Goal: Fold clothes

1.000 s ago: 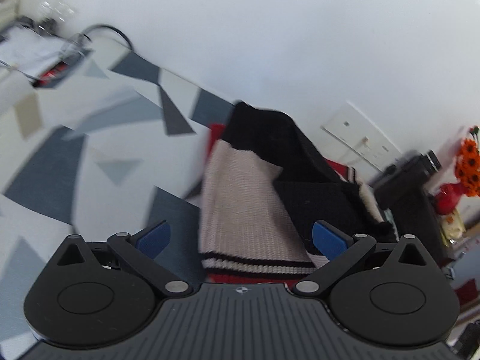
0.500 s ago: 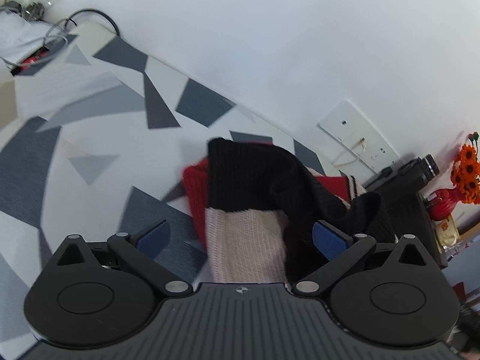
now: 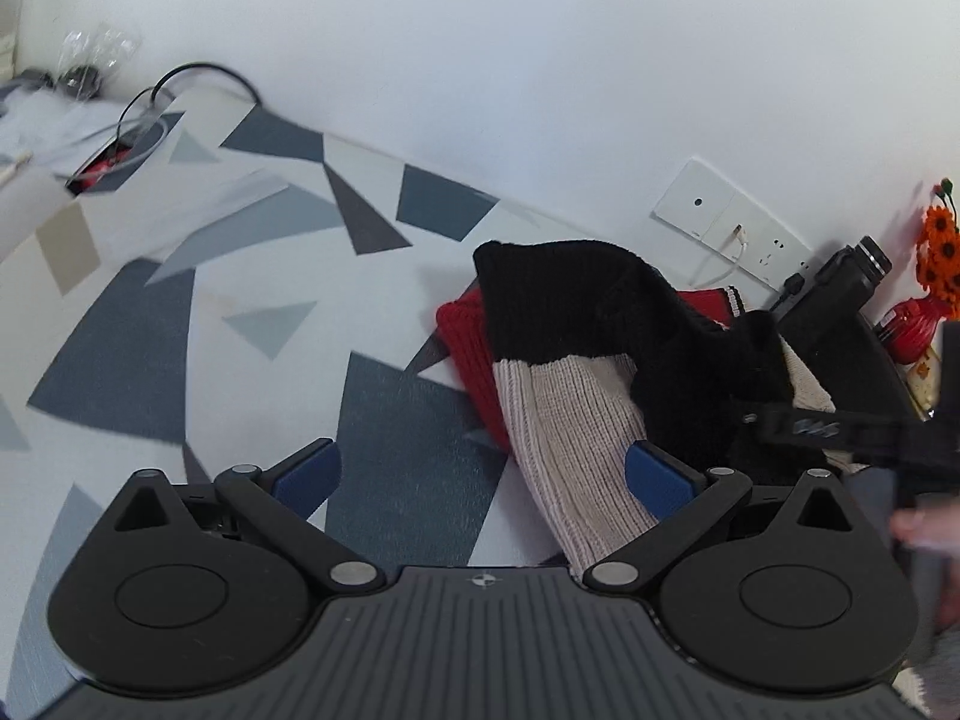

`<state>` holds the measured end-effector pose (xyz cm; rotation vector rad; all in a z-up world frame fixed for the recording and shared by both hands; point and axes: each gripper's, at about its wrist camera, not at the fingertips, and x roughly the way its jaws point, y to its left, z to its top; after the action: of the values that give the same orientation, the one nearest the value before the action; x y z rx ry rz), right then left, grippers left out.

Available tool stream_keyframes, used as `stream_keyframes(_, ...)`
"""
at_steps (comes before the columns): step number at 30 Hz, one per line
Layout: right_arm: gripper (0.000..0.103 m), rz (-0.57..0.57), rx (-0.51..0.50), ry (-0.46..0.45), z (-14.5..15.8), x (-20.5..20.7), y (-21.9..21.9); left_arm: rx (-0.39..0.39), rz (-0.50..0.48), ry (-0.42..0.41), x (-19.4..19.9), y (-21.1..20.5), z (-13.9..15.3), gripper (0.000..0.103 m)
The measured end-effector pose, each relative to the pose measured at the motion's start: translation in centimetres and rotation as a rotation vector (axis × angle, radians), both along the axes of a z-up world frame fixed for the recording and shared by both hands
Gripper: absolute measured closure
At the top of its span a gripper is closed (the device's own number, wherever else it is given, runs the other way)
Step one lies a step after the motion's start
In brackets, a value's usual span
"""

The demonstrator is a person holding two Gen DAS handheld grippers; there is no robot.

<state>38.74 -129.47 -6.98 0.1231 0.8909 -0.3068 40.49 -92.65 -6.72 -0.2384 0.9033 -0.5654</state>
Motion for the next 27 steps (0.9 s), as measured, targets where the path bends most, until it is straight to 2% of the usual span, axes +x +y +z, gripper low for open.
stream_keyframes(3, 0.001, 0.097, -0.113, 0.044, -2.0, 0.7, 2.2, 0.001, 0.029, 0.014, -0.4, 0.7, -0.1, 0.0)
stream_keyframes(5, 0.013, 0.121, -0.133, 0.038, -2.4, 0.1, 2.5, -0.016, 0.046, 0.032, -0.4, 0.9, -0.1, 0.0)
stream_keyframes(6, 0.026, 0.123, -0.126, 0.023, -2.2, -0.5, 2.4, -0.024, 0.055, 0.041, -0.4, 1.1, -0.1, 0.0)
stream_keyframes(7, 0.044, 0.121, -0.114, 0.004, -1.8, -1.0, 2.1, -0.041, 0.048, 0.048, -0.5, 0.9, -0.1, 0.0)
stream_keyframes(8, 0.053, 0.121, -0.097, -0.016, -1.3, -1.6, 1.7, -0.057, 0.04, 0.055, -0.5, 0.7, -0.1, 0.0)
stream_keyframes(10, 0.082, 0.13, -0.029, -0.066, 0.1, -3.3, 0.5, -0.091, 0.025, 0.069, -0.6, 0.4, -0.2, 0.0)
stream_keyframes(13, 0.086, 0.135, 0.078, -0.16, 2.2, -6.7, -1.2, -0.048, -0.039, 0.026, -1.2, -1.9, 0.0, 0.0)
stream_keyframes(15, 0.087, 0.129, 0.111, -0.196, 3.3, -9.1, -1.8, -0.013, -0.072, 0.01, -1.5, -3.4, 0.0, 0.0)
stream_keyframes(18, 0.087, 0.09, 0.14, -0.222, 4.2, -13.5, -2.4, -0.028, -0.084, 0.03, -1.3, -5.1, 0.3, 0.0)
stream_keyframes(19, 0.088, 0.07, 0.151, -0.226, 4.2, -15.1, -2.7, -0.058, -0.08, 0.024, -1.4, -5.3, 0.8, 0.0)
stream_keyframes(21, 0.088, 0.023, 0.168, -0.21, 3.8, -17.9, -3.5, -0.173, -0.102, 0.007, -1.8, -5.4, 1.9, 0.0)
stream_keyframes(24, 0.089, -0.058, 0.201, -0.162, 2.1, -21.5, -4.8, -0.435, -0.256, -0.018, -2.6, -5.6, 3.9, 0.0)
stream_keyframes(27, 0.09, -0.115, 0.236, -0.112, 0.1, -24.0, -5.7, -0.444, -0.322, -0.085, -3.4, -6.9, 5.8, 0.0)
